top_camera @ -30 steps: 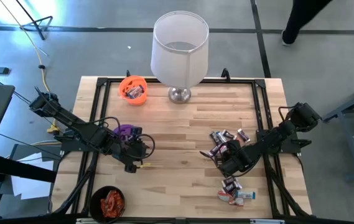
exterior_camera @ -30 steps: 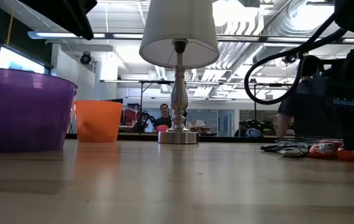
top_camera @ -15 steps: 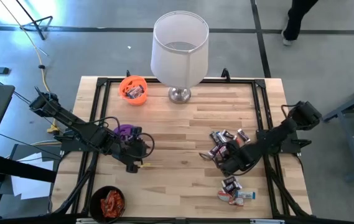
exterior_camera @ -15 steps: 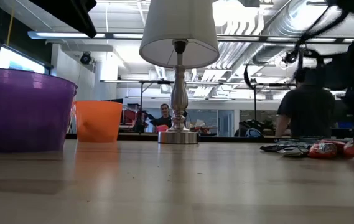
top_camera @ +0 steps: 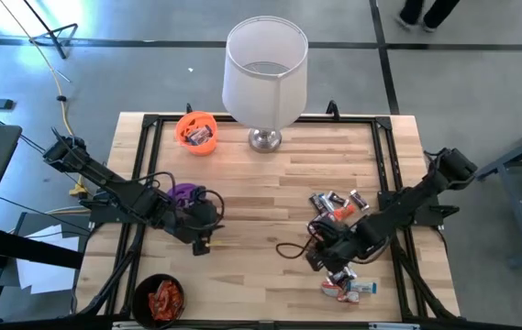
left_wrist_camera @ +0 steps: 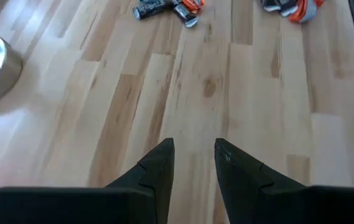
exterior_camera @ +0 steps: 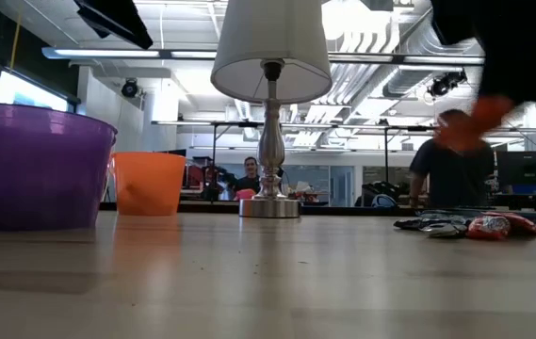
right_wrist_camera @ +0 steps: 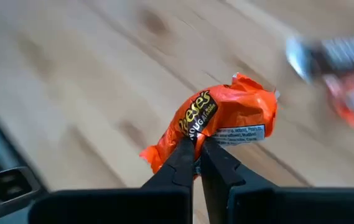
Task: Sort candy
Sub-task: Put the orange chocolate into the black bucket
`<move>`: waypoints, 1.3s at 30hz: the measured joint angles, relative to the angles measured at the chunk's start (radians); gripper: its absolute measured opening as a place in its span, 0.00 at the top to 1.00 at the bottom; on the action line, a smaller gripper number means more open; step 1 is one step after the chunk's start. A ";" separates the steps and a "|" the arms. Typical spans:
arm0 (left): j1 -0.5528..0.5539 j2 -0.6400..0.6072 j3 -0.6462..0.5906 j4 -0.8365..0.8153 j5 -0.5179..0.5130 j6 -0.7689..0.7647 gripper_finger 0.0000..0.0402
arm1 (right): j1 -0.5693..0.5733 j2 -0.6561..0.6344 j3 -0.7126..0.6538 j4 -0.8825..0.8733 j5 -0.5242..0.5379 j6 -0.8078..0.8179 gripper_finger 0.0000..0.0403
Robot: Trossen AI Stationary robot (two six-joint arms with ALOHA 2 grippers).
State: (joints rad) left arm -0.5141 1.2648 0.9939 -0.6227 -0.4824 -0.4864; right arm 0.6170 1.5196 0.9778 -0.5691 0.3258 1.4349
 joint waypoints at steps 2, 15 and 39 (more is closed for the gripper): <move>0.000 0.000 0.000 0.002 -0.004 -0.031 0.74 | -0.002 0.000 0.032 0.033 0.065 -0.114 0.99; 0.007 0.000 0.000 0.358 -0.051 0.209 0.74 | -0.081 0.022 0.073 0.453 0.364 -0.794 0.99; 0.091 0.195 0.000 0.773 0.126 0.383 0.74 | -0.082 0.047 0.072 0.654 0.494 -1.401 0.99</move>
State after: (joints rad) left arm -0.4235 1.4597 0.9939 0.1503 -0.3566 -0.1033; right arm 0.5347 1.5669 1.0496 0.0853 0.8194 0.0336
